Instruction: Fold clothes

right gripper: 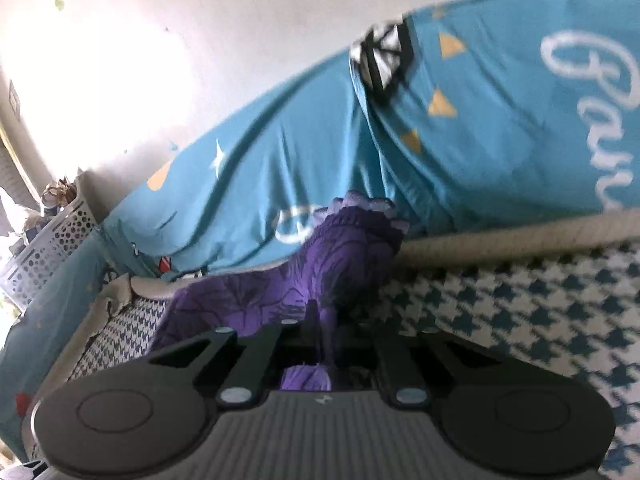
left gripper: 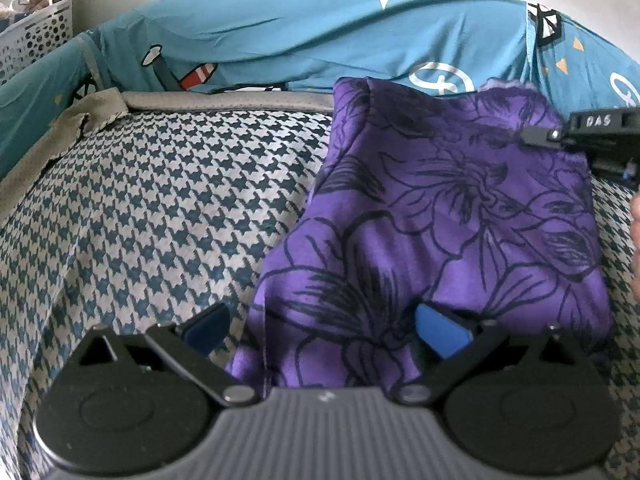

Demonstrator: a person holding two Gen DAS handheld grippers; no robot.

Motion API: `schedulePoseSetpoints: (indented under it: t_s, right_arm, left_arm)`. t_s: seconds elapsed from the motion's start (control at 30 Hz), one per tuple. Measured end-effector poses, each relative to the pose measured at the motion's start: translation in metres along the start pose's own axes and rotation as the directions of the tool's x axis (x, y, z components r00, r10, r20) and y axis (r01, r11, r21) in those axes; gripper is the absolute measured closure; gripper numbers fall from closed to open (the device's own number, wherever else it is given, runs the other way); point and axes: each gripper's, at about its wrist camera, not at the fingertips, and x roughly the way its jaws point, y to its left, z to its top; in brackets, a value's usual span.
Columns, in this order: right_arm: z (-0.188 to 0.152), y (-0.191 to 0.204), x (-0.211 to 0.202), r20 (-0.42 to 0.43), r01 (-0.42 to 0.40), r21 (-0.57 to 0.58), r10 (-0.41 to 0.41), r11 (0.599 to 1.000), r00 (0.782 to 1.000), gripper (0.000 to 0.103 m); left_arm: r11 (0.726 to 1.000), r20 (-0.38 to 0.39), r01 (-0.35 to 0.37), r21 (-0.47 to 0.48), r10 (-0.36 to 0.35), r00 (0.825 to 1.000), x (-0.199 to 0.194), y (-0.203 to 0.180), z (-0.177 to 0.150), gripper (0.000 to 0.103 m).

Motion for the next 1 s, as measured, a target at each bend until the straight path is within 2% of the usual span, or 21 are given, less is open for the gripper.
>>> schedulePoseSetpoints:
  t_s: [0.23, 0.5, 0.67, 1.0]
  right_arm:
    - [0.005, -0.003, -0.032, 0.040, 0.096, -0.009, -0.096, 0.995, 0.995, 0.098]
    - [0.004, -0.021, -0.061, 0.065, 0.213, 0.043, -0.216, 0.976, 0.974, 0.098]
    - [0.005, -0.035, -0.079, 0.076, 0.280, 0.081, -0.286, 0.957, 0.955, 0.098]
    - [0.002, -0.066, -0.129, 0.095, 0.412, 0.161, -0.429, 0.897, 0.898, 0.098]
  left_arm:
    - [0.998, 0.007, 0.056, 0.030, -0.057, 0.998, -0.007, -0.007, 0.001, 0.000]
    - [0.988, 0.028, 0.123, 0.091, -0.126, 0.992, -0.017, -0.024, -0.002, 0.000]
    - [0.983, 0.034, 0.143, 0.115, -0.147, 0.988, -0.020, -0.028, -0.002, 0.000]
    - [0.978, 0.039, 0.164, 0.131, -0.170, 0.985, -0.026, -0.031, 0.000, 0.000]
